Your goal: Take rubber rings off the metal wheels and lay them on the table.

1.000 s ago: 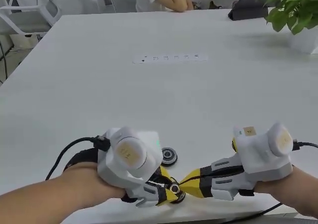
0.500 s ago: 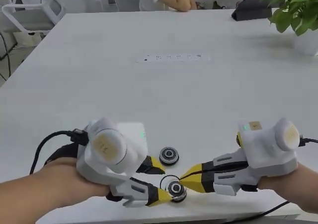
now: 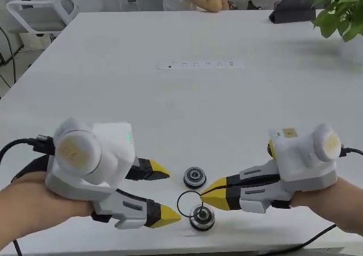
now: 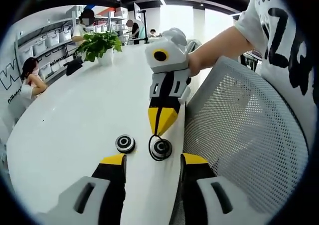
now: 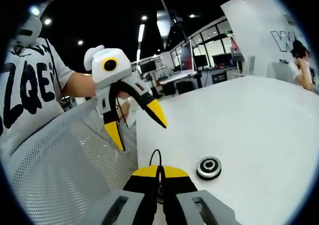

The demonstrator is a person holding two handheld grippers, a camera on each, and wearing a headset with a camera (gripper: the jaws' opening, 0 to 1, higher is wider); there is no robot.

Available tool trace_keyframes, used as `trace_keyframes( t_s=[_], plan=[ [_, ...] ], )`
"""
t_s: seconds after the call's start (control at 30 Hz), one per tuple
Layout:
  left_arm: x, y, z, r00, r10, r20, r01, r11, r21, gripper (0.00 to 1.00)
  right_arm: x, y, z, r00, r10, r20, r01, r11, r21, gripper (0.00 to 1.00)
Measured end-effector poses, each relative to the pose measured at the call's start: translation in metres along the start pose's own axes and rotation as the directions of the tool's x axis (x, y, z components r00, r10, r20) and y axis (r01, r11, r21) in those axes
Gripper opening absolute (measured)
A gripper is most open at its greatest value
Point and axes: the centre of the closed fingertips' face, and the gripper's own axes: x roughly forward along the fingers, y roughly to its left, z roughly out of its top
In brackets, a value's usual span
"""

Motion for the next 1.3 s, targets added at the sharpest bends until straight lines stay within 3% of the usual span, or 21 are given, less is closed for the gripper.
trace_keyframes(
  t_s=[0.27,0.63,0.97,1.3],
  plan=[
    [-0.020,0.002,-0.004,0.9996,0.023,0.017,-0.022,1.000,-0.018,0.55,0.009,-0.004,0.008,0.9997,0.017,-0.017,-0.017,1.000,-0.017,0.00],
    [-0.035,0.002,-0.015,0.9977,0.062,0.026,-0.060,0.996,-0.072,0.65,0.029,-0.007,0.008,0.9962,0.043,-0.076,-0.046,0.998,-0.037,0.00],
    [-0.055,0.008,-0.025,0.9937,0.109,0.029,-0.105,0.988,-0.118,0.70,0.050,-0.014,0.005,0.9906,0.036,-0.132,-0.043,0.998,-0.052,0.00],
    [-0.061,0.009,-0.030,0.9913,0.129,0.026,-0.124,0.982,-0.143,0.71,0.065,-0.020,-0.001,0.9855,0.020,-0.168,-0.031,0.998,-0.061,0.00]
  ],
)
